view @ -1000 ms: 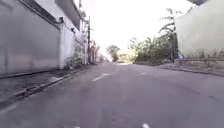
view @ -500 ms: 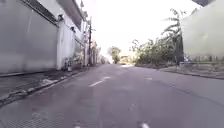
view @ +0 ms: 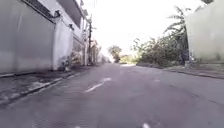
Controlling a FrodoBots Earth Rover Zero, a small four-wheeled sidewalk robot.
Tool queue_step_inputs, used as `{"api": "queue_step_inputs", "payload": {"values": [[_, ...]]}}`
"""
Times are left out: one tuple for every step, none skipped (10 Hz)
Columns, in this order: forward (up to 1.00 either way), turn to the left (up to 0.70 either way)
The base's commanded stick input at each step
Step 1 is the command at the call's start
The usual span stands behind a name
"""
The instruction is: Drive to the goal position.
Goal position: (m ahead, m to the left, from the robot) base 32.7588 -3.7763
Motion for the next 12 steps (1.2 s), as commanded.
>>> {"api": "queue_step_inputs", "payload": {"values": [[1.00, 0.00], [1.00, 0.00], [1.00, 0.00], [1.00, 0.00], [1.00, 0.00], [1.00, 0.00], [1.00, 0.00], [1.00, 0.00], [1.00, 0.00], [1.00, 0.00], [1.00, 0.00], [1.00, 0.00]]}}
